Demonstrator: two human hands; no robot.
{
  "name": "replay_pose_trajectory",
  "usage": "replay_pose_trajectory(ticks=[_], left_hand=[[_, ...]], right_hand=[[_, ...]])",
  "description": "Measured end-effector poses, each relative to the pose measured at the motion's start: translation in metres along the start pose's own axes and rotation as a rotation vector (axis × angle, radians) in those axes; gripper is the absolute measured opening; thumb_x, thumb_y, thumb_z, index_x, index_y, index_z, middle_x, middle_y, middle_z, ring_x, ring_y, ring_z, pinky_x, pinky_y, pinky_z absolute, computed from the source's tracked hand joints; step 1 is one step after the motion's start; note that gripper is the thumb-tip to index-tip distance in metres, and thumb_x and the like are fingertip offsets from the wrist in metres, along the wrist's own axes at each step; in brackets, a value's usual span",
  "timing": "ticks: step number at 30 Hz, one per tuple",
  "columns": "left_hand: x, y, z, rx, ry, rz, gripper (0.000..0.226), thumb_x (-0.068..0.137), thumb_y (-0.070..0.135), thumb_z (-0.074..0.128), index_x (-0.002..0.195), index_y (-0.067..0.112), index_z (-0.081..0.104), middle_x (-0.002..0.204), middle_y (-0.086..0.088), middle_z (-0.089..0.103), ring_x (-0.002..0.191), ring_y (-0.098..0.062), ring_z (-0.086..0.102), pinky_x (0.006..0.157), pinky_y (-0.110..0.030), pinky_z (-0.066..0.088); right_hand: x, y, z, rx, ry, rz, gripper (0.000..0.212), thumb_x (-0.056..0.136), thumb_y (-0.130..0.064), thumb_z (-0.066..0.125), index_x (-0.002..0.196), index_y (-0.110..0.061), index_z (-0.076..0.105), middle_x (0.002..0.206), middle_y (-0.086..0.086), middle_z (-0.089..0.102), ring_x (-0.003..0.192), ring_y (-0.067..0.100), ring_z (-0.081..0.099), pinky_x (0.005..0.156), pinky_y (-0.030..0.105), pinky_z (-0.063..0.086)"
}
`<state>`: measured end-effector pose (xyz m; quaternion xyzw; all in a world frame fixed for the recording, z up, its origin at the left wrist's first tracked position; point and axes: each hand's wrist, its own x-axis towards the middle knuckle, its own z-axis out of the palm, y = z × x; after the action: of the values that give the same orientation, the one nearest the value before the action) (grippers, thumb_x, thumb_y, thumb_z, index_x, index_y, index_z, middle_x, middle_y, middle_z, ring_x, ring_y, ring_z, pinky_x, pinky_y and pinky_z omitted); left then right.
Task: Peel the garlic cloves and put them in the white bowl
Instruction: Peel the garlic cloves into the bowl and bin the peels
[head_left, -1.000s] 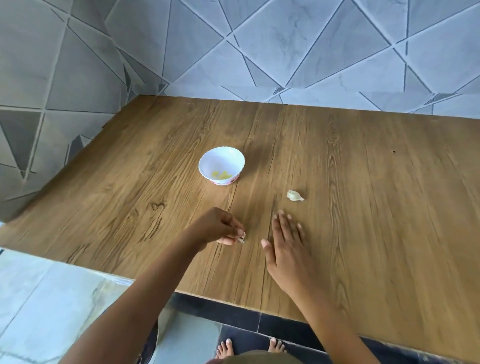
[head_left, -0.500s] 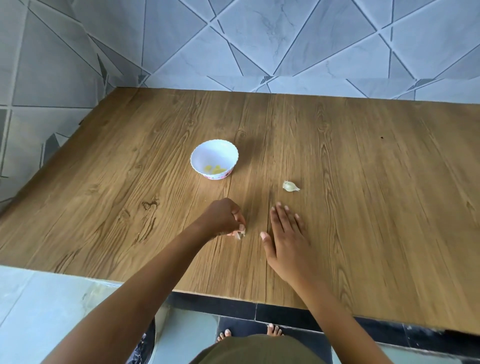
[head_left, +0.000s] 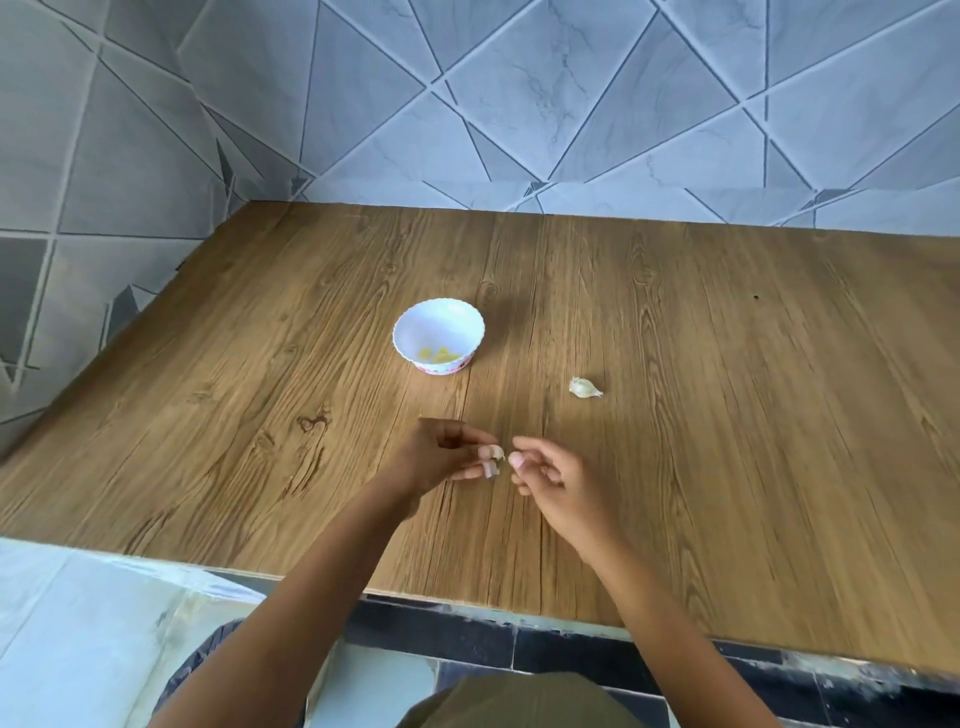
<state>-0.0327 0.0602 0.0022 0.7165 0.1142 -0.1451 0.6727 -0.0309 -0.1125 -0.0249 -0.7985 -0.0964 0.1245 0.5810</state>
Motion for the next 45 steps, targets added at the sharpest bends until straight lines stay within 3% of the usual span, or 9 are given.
replay_pose_trajectory(ticks=[4, 10, 17, 22, 28, 31, 35, 40, 45], left_hand=[[0.003, 0.003, 0.001, -0.043, -0.009, 0.021, 0.01, 0.083, 0.005, 0.068, 0.093, 0.005, 0.07, 0.08, -0.01, 0.071, 0.072, -0.012, 0.069, 0.067, -0.017, 0.055], [0.005, 0.011, -0.004, 0.121, -0.085, 0.057, 0.011, 0.083, 0.011, 0.07, 0.091, 0.005, 0.07, 0.083, -0.014, 0.07, 0.077, -0.016, 0.067, 0.067, -0.019, 0.054], [0.003, 0.006, 0.006, 0.356, 0.065, 0.265, 0.003, 0.083, 0.002, 0.068, 0.082, 0.005, 0.069, 0.074, -0.014, 0.069, 0.065, -0.017, 0.062, 0.067, -0.028, 0.052], [0.001, 0.0, 0.013, 0.492, 0.154, 0.403, 0.003, 0.082, 0.0, 0.068, 0.081, 0.002, 0.07, 0.073, -0.009, 0.071, 0.063, -0.009, 0.063, 0.064, -0.018, 0.051], [0.003, 0.003, 0.008, 0.081, 0.02, 0.139, 0.014, 0.087, 0.01, 0.064, 0.089, -0.004, 0.065, 0.075, -0.012, 0.065, 0.064, -0.012, 0.064, 0.062, -0.017, 0.053], [0.005, 0.006, 0.005, 0.12, -0.094, 0.12, 0.016, 0.092, 0.013, 0.059, 0.084, -0.001, 0.062, 0.073, -0.007, 0.062, 0.065, -0.012, 0.061, 0.061, -0.018, 0.05], [0.006, 0.009, 0.001, 0.226, -0.087, 0.232, 0.013, 0.089, 0.01, 0.062, 0.08, 0.002, 0.06, 0.07, -0.007, 0.059, 0.066, -0.018, 0.052, 0.063, -0.024, 0.045], [0.005, 0.009, 0.004, 0.418, -0.017, 0.45, 0.023, 0.085, 0.008, 0.067, 0.069, 0.018, 0.056, 0.061, 0.014, 0.054, 0.058, 0.0, 0.045, 0.059, -0.013, 0.037], [0.007, 0.008, 0.003, 0.544, -0.031, 0.522, 0.012, 0.082, 0.008, 0.071, 0.074, 0.004, 0.063, 0.065, 0.009, 0.058, 0.059, 0.002, 0.053, 0.059, -0.009, 0.037]], right_hand=[[0.008, -0.011, 0.001, 0.261, -0.07, 0.124, 0.018, 0.092, -0.021, 0.057, 0.092, -0.005, 0.065, 0.075, 0.0, 0.066, 0.061, 0.003, 0.06, 0.057, 0.017, 0.049], [0.016, -0.022, -0.007, 0.042, -0.269, 0.105, 0.022, 0.099, -0.027, 0.044, 0.083, -0.014, 0.053, 0.069, -0.007, 0.053, 0.058, 0.001, 0.048, 0.053, 0.016, 0.039], [0.018, -0.027, 0.0, 0.262, -0.224, 0.312, 0.023, 0.099, -0.023, 0.045, 0.08, -0.012, 0.051, 0.061, -0.007, 0.046, 0.05, 0.003, 0.037, 0.044, 0.015, 0.027], [0.019, -0.028, 0.004, 0.284, -0.161, 0.382, 0.024, 0.1, -0.022, 0.042, 0.08, -0.015, 0.054, 0.059, -0.006, 0.042, 0.046, 0.002, 0.034, 0.039, 0.013, 0.025], [0.02, -0.019, 0.01, 0.14, -0.062, 0.2, 0.027, 0.099, -0.034, 0.041, 0.078, -0.021, 0.051, 0.058, -0.016, 0.046, 0.052, -0.004, 0.043, 0.059, 0.016, 0.035], [0.019, -0.018, 0.008, 0.118, -0.061, 0.124, 0.028, 0.099, -0.033, 0.041, 0.076, -0.019, 0.051, 0.057, -0.018, 0.047, 0.053, -0.005, 0.043, 0.057, 0.012, 0.035], [0.021, -0.024, 0.003, 0.262, -0.153, 0.271, 0.029, 0.099, -0.031, 0.042, 0.075, -0.019, 0.051, 0.054, -0.012, 0.039, 0.045, 0.0, 0.033, 0.042, 0.012, 0.027], [0.024, -0.03, -0.004, 0.416, -0.198, 0.442, 0.033, 0.101, -0.03, 0.038, 0.071, -0.016, 0.042, 0.048, -0.01, 0.034, 0.039, 0.002, 0.028, 0.037, 0.015, 0.019], [0.023, -0.024, -0.006, 0.386, -0.163, 0.463, 0.035, 0.1, -0.031, 0.04, 0.069, -0.016, 0.044, 0.047, -0.009, 0.037, 0.038, 0.002, 0.03, 0.035, 0.015, 0.02]])
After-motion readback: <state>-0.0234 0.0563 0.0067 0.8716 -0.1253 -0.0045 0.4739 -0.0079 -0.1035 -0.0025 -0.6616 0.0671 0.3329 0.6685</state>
